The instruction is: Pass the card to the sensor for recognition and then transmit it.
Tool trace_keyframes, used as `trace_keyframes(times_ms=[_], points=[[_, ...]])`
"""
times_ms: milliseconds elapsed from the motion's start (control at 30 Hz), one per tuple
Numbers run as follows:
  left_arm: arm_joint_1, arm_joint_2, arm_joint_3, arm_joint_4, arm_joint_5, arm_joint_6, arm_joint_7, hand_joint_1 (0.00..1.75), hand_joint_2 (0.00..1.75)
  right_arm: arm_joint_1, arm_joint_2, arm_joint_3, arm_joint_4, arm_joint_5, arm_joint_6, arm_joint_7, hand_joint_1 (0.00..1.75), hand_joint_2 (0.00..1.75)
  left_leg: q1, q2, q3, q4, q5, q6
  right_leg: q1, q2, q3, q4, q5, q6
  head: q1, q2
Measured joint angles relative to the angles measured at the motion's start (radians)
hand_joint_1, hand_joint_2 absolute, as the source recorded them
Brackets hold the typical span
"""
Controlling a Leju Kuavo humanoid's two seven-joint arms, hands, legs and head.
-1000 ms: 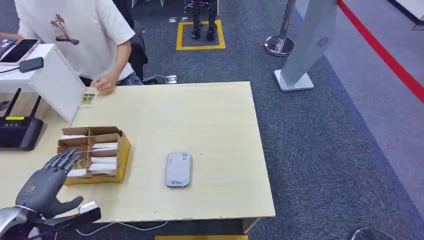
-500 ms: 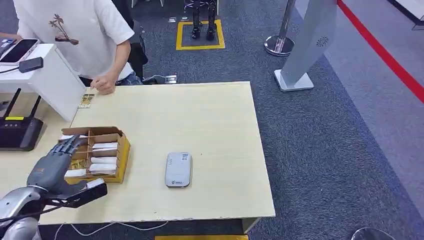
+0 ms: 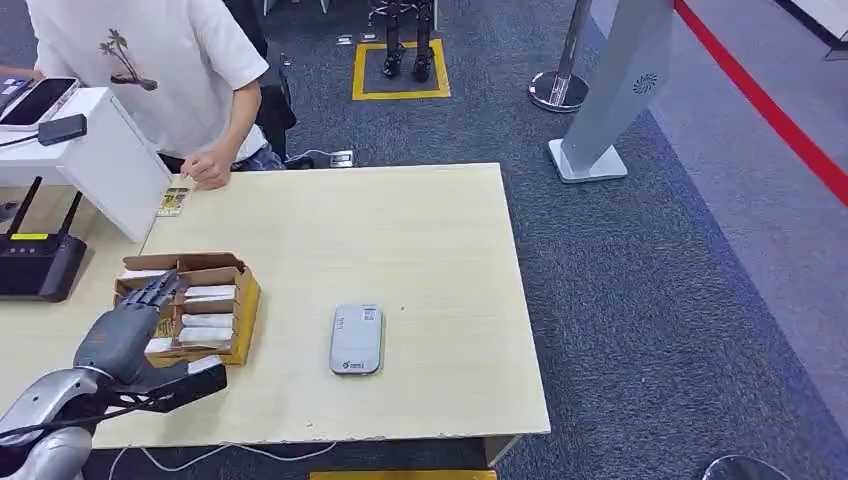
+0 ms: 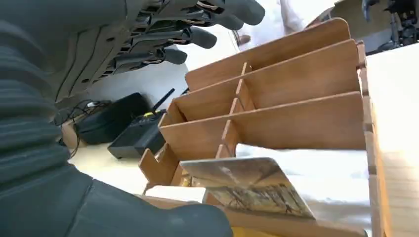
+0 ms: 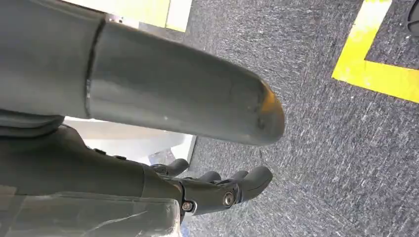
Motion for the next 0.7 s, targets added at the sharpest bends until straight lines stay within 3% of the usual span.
trace_keyframes(times_ms=[700], points=[[0.000,0.046,-0.030,-0.001,0.036,-0.027,0.008,0.00,1.75,0.000,0.000,0.000,0.000,0.000,0.001,0.003,0.00,0.00,0.000,0.000,0.000,0.000,0.000,0.000,0.000,0.000,0.000,0.000,0.000,0.000,0.000,0.000]])
